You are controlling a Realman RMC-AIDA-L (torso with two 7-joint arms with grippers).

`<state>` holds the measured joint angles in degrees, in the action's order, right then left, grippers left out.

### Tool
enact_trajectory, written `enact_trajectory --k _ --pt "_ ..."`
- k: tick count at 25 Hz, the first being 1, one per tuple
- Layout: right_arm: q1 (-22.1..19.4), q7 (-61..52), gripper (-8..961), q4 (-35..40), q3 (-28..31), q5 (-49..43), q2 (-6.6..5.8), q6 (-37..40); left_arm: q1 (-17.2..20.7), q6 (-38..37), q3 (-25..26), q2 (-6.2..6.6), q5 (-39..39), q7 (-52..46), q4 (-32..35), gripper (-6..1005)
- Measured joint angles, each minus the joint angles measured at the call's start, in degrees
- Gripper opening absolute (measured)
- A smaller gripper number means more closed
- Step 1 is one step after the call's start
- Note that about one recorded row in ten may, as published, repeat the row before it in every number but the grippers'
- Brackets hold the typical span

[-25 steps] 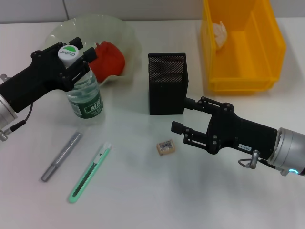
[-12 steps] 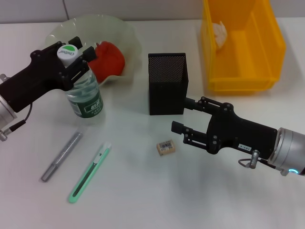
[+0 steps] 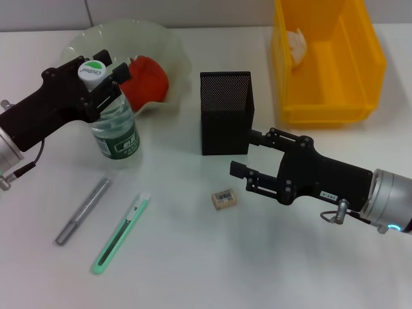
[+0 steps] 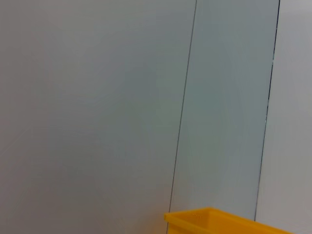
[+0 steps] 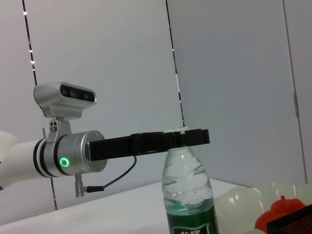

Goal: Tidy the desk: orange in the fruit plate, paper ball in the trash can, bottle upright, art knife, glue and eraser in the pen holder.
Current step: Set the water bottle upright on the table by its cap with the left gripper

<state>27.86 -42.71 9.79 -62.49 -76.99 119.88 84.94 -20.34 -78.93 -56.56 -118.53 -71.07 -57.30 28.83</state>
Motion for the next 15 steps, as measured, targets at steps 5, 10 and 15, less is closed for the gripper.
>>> enact_trajectory --k 5,10,15 --pt "0.12 0.00 678 -0.03 0.00 0.00 0.00 -0.05 -0.02 0.01 -0.08 0.05 -0.08 0.10 0.00 445" --pt "0.20 0.00 678 0.20 0.00 0.00 0.00 -0.05 -0.14 0.01 -0.23 0.03 -0.11 0.16 0.00 465" --pt "0.26 0.00 678 0.23 0.00 0.00 0.00 -0.05 -0.37 0.01 -0.22 -0.01 -0.05 0.17 0.02 485"
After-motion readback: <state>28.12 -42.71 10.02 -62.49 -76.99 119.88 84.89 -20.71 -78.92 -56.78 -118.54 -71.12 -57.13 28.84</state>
